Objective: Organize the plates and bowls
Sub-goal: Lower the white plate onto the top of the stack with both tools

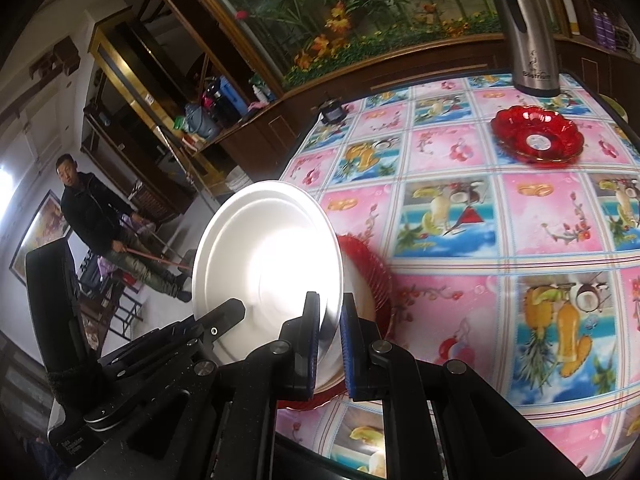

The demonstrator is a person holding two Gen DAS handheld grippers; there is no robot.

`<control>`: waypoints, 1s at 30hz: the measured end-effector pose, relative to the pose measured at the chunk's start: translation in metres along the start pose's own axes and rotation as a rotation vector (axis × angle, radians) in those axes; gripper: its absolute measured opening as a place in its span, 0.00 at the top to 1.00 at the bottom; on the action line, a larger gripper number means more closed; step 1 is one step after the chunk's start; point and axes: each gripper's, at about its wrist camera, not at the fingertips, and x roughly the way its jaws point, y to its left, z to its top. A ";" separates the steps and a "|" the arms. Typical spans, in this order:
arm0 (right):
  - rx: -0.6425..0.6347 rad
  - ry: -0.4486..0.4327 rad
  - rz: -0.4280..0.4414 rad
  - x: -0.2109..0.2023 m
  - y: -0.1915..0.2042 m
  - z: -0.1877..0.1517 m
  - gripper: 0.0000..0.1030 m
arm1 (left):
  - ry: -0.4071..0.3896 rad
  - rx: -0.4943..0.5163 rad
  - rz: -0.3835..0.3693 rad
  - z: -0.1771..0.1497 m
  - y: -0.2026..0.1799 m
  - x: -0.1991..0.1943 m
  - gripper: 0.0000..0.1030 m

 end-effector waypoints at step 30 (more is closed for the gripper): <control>0.021 0.114 0.002 0.038 -0.002 -0.007 0.90 | 0.072 -0.005 0.021 -0.011 0.013 0.022 0.85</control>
